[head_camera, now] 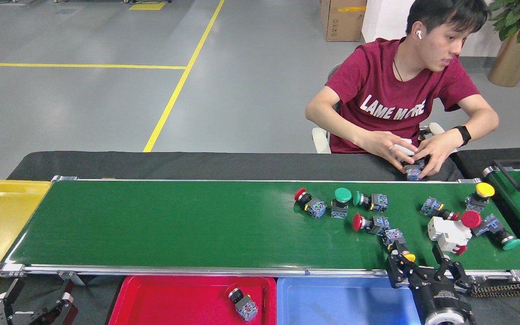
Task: Pick switch part from conveyor to tray
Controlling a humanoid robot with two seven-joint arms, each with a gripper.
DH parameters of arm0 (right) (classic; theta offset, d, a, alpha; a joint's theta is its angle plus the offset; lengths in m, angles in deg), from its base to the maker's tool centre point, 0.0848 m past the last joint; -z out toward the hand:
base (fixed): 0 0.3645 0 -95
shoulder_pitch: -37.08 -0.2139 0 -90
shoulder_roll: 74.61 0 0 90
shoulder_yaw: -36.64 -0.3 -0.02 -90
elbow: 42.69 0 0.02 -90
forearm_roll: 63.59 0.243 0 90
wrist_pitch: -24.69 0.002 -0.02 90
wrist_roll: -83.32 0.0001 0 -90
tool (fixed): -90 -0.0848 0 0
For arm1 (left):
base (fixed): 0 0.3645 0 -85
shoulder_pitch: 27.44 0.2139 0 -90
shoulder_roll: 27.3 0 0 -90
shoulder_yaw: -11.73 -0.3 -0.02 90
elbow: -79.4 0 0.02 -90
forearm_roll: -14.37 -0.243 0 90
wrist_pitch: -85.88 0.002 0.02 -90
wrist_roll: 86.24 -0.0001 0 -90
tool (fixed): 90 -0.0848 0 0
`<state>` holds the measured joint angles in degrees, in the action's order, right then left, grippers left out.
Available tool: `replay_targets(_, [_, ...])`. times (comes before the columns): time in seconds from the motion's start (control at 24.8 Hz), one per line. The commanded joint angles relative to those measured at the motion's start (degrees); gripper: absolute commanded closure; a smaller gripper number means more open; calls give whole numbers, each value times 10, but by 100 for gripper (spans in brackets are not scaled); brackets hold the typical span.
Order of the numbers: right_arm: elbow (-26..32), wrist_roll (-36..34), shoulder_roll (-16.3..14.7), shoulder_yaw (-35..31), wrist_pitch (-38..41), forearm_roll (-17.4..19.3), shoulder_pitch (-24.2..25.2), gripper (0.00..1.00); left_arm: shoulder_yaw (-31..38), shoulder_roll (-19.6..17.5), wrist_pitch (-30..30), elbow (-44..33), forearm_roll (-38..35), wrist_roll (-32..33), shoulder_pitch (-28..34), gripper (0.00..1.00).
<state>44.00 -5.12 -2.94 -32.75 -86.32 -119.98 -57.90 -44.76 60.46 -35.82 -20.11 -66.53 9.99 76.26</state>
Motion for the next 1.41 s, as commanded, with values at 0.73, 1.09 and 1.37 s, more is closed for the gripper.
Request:
replay_targets(0.73, [102,42,-26,12,278,25,19,96,-8,-5,-1,-8,3,-4,2,0])
replay_targets(1.09, [103,52,29,138,414,7,6,6,-12,-7,-5,-8,2,-4,-6,0])
replay_targets(1.37, [94,63,46,185,397,8,-27,4,-27,-6,-17,-14,0,-3,-12,0])
